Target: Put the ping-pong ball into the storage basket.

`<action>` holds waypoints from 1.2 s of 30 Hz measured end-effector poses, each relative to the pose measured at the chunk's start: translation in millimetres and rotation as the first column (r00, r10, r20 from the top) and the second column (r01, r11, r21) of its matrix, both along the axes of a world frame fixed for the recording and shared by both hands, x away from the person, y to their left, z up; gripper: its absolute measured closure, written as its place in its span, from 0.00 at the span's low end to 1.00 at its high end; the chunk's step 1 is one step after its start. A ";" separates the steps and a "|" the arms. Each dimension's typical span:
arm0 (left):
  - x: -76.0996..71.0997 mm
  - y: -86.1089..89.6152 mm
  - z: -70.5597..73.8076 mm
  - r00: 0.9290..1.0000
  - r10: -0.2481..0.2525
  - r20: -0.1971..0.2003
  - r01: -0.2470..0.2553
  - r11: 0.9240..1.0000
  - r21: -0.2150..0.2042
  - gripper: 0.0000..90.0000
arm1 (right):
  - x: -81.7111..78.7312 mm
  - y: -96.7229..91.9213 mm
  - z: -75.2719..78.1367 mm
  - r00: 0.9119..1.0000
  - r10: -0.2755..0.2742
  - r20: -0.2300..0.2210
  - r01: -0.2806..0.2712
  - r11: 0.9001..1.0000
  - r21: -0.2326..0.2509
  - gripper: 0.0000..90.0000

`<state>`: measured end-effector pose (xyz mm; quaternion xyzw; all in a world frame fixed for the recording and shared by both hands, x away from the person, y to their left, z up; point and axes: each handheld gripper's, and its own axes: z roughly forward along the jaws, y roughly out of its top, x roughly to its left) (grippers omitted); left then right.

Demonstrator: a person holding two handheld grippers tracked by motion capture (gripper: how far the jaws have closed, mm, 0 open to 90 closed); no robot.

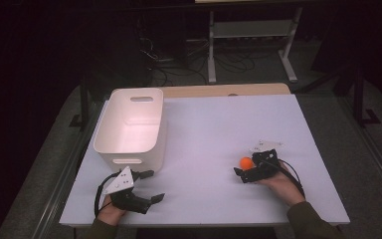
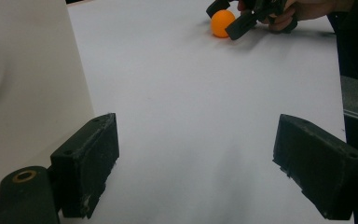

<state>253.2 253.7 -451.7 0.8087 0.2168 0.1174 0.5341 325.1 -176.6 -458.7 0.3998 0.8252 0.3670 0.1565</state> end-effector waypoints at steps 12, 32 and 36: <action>-0.1 0.0 0.0 1.000 0.000 0.001 0.000 1.000 -0.001 0.16 | 0.1 1.1 -1.9 1.000 0.007 -0.018 -0.008 1.000 -0.017 0.00; -0.1 0.0 0.0 1.000 0.001 -0.001 -0.001 1.000 0.000 0.16 | -2.2 -1.0 2.0 1.000 0.011 -0.011 -0.011 1.000 -0.008 0.18; 0.0 0.0 0.0 1.000 0.001 0.000 -0.001 1.000 0.000 0.16 | -2.4 -0.9 2.0 1.000 0.019 -0.014 -0.019 1.000 -0.008 0.22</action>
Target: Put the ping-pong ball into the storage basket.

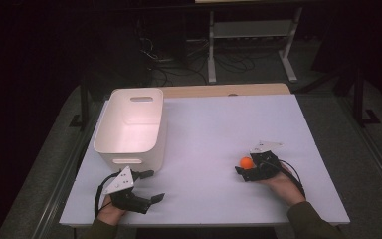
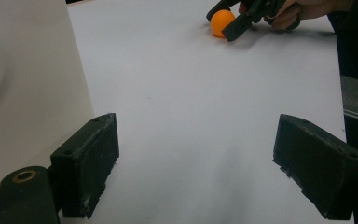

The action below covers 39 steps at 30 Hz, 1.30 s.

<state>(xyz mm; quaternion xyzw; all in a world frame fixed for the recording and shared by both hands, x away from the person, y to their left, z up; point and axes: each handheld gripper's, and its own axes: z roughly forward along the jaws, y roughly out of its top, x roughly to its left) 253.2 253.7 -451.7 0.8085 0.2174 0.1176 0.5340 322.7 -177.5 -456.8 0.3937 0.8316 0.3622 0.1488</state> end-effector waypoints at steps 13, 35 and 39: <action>0.0 0.0 0.0 1.000 0.001 -0.002 -0.001 1.000 0.001 0.16 | -0.4 -0.3 0.5 1.000 0.014 0.000 -0.014 1.000 -0.003 0.36; 0.0 0.0 0.0 1.000 0.000 0.000 0.000 1.000 0.000 0.16 | -0.4 -2.2 1.3 1.000 0.022 0.000 -0.022 1.000 -0.011 0.47; 0.0 0.1 0.0 1.000 0.000 -0.001 0.000 1.000 0.000 0.16 | -0.4 -2.6 1.4 1.000 0.022 0.000 -0.022 1.000 -0.011 0.48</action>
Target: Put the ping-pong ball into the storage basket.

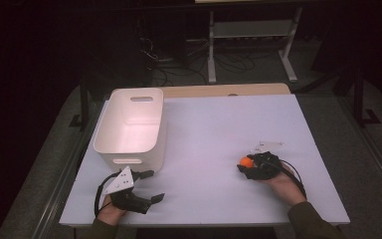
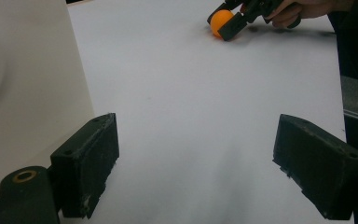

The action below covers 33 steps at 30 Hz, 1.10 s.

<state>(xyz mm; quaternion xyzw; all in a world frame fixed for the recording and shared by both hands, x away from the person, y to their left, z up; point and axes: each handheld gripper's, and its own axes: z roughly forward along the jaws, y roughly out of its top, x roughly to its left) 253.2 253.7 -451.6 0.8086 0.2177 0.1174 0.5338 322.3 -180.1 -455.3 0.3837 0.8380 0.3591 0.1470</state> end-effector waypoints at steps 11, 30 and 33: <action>0.0 0.0 0.0 1.000 0.000 0.000 0.000 1.000 0.000 0.16 | -0.2 -0.1 0.2 1.000 0.002 0.000 -0.002 1.000 0.003 0.53; 0.0 -0.1 0.0 1.000 -0.001 0.000 0.001 1.000 0.000 0.16 | 0.4 -5.9 4.6 1.000 -0.002 -0.006 0.003 0.999 0.045 0.55; -0.1 -0.1 0.0 1.000 -0.002 0.002 0.002 1.000 0.001 0.16 | 0.4 -6.9 5.4 1.000 -0.005 -0.009 0.005 0.999 0.049 0.55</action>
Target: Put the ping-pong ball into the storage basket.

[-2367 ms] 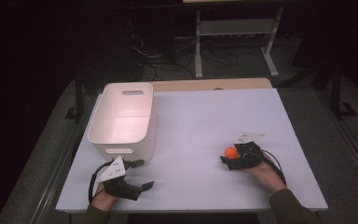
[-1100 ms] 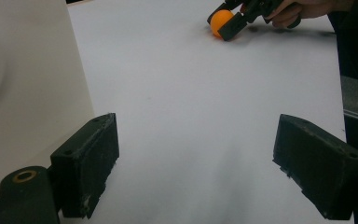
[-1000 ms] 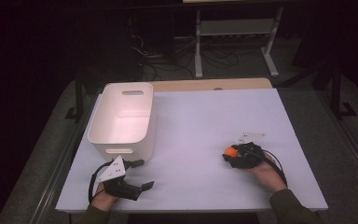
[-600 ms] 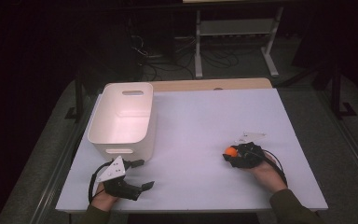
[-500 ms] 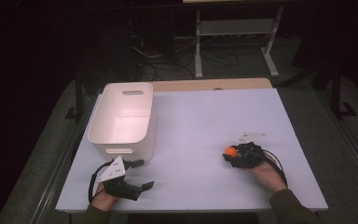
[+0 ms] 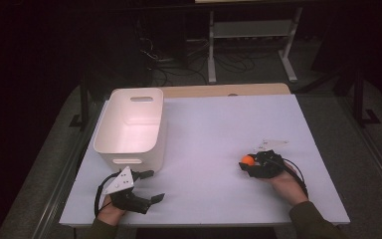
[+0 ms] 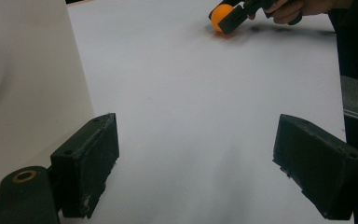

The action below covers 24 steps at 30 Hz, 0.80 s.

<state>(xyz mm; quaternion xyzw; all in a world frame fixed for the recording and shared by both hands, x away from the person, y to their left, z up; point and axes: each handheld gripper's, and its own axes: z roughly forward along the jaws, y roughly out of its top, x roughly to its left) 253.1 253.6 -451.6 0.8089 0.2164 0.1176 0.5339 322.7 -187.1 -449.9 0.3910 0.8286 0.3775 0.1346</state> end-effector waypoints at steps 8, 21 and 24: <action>0.1 0.0 0.0 1.000 0.000 0.000 0.000 1.000 0.000 0.16 | -0.8 -0.4 6.5 1.000 0.007 0.008 -0.007 1.000 0.027 0.55; -0.1 -0.2 0.0 1.000 -0.001 0.000 0.001 1.000 0.001 0.16 | -3.1 1.5 17.8 1.000 0.017 0.022 -0.018 0.999 0.043 0.55; -0.2 -0.2 0.0 1.000 -0.001 0.000 0.001 1.000 0.002 0.16 | -3.9 2.3 19.5 1.000 0.014 0.019 -0.015 0.999 0.040 0.55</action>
